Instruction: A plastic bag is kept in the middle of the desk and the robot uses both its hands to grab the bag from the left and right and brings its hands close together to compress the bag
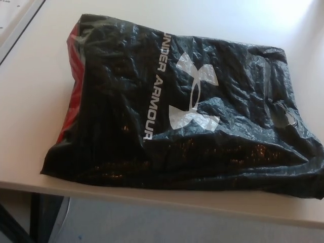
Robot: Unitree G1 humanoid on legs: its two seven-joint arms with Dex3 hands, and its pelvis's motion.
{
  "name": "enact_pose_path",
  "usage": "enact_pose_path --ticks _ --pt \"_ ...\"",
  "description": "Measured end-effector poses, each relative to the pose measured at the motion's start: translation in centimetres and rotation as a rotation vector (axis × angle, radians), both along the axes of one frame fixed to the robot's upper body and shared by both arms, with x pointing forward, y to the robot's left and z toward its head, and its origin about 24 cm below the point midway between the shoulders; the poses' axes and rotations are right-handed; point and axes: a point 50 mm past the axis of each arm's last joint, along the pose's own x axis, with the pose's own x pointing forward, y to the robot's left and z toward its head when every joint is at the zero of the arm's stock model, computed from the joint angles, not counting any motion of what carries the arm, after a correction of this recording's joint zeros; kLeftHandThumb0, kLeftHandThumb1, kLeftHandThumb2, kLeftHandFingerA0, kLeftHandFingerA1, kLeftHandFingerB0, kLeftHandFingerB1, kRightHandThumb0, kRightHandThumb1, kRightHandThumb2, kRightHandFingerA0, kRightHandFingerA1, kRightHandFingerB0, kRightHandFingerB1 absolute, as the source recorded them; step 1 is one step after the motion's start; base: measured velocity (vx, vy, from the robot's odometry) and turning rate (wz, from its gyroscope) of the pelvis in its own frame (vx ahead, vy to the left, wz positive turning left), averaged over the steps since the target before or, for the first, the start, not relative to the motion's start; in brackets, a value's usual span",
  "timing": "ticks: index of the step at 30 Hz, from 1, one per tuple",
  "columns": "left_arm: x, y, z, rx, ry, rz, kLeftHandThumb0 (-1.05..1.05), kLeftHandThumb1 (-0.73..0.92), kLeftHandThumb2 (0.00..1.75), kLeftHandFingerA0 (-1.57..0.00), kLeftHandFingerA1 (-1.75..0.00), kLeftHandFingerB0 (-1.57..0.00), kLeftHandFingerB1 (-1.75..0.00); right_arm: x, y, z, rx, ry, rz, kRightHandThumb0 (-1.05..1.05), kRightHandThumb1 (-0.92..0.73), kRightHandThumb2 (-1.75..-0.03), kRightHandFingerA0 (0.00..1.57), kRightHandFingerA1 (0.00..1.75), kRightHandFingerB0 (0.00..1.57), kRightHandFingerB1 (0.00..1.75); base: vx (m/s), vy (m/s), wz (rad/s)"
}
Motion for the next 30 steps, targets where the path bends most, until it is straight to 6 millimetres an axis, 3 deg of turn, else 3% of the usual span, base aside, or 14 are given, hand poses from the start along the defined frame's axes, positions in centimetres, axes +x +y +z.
enact_pose_path --ticks 1,3,4,16,17,19,23,24,25,26,27,28,29,30 --pt "0.0 -0.1 0.3 -0.005 -0.026 0.003 -0.67 0.89 0.66 -0.41 -0.46 -0.32 -0.36 0.1 0.0 0.3 -0.001 -0.028 0.001 -0.76 -0.74 -1.08 0.30 0.50 0.25 0.47 0.00 0.000 0.00" --pt "0.1 -0.3 1.0 -0.016 -0.076 0.010 -0.71 0.87 0.66 -0.41 -0.43 -0.32 -0.35 0.2 0.1 0.9 -0.003 -0.076 0.003 -0.77 -0.71 -1.05 0.31 0.50 0.25 0.46 0.00 0.000 0.00" --pt "0.1 -0.3 1.3 -0.019 -0.098 0.013 -0.70 0.87 0.66 -0.41 -0.43 -0.32 -0.35 0.2 0.2 1.2 -0.004 -0.097 0.004 -0.71 -0.82 -0.65 0.36 0.36 0.35 0.34 0.00 0.000 0.00" --pt "-0.2 0.0 5.0 -0.033 -0.363 0.048 -0.74 0.86 0.66 -0.41 -0.46 -0.32 -0.37 0.2 0.1 4.4 -0.039 -0.346 0.010 -0.73 -0.74 -0.64 0.35 0.35 0.29 0.31 0.00 0.000 0.00" --pt "-0.2 0.1 5.4 -0.034 -0.392 0.054 -0.77 0.79 0.69 -0.40 -0.46 -0.30 -0.37 0.2 0.1 4.7 -0.044 -0.372 0.012 -0.75 -0.59 -0.88 0.29 0.46 0.25 0.43 0.00 0.000 0.00" --pt "-0.2 0.2 5.8 -0.037 -0.428 0.061 -0.73 0.87 0.66 -0.40 -0.44 -0.31 -0.36 0.2 0.1 5.1 -0.053 -0.407 0.014 -0.76 -0.57 -0.88 0.29 0.47 0.23 0.43 0.00 0.000 0.00" --pt "-0.4 0.4 6.5 -0.038 -0.492 0.068 -0.72 0.88 0.66 -0.41 -0.44 -0.31 -0.35 0.1 0.0 5.7 -0.073 -0.468 0.012 -0.77 -0.53 -0.85 0.21 0.44 0.17 0.41 0.00 0.000 0.00" --pt "-0.4 0.5 6.7 -0.036 -0.505 0.069 -0.72 0.89 0.67 -0.43 -0.45 -0.31 -0.36 0.1 -0.1 5.9 -0.077 -0.480 0.012 -0.79 -0.60 -0.60 0.18 0.33 0.16 0.29 0.00 0.000 0.00" --pt "-0.5 0.6 6.9 -0.034 -0.523 0.071 -0.72 0.89 0.67 -0.43 -0.45 -0.31 -0.36 0.0 0.0 6.0 -0.082 -0.496 0.013 -0.79 -0.60 -0.60 0.18 0.33 0.16 0.29 0.00 0.000 0.00" --pt "-0.5 0.6 7.0 -0.030 -0.536 0.072 -0.66 0.90 0.67 -0.44 -0.45 -0.31 -0.36 0.0 0.0 6.2 -0.084 -0.507 0.013 -0.38 -0.27 -0.90 0.00 0.50 0.00 0.48 0.00 0.000 0.00" --pt "-0.6 0.7 7.0 -0.028 -0.541 0.072 -0.68 0.89 0.67 -0.44 -0.44 -0.31 -0.36 0.0 0.0 6.2 -0.084 -0.512 0.014 -0.82 -0.51 -0.85 0.00 0.39 0.14 0.39 0.00 0.000 0.00" --pt "-0.6 0.8 7.0 -0.020 -0.551 0.075 -0.70 0.86 0.66 -0.42 -0.43 -0.30 -0.35 0.0 0.1 6.3 -0.085 -0.522 0.014 -0.76 -0.56 -0.58 0.09 0.30 0.12 0.28 0.00 0.000 0.00" --pt "-0.7 0.9 7.1 -0.013 -0.559 0.077 -0.69 0.63 1.05 -0.37 -0.57 -0.14 -0.44 0.0 0.1 6.3 -0.085 -0.530 0.014 -0.75 -0.43 -0.81 0.07 0.26 0.10 0.42 0.00 0.000 0.00" --pt "-0.8 1.0 7.1 -0.007 -0.566 0.079 -0.69 0.63 1.05 -0.37 -0.57 -0.14 -0.44 0.0 0.2 6.4 -0.086 -0.539 0.015 -0.75 -0.43 -0.81 0.07 0.26 0.10 0.42 0.00 0.000 0.00"
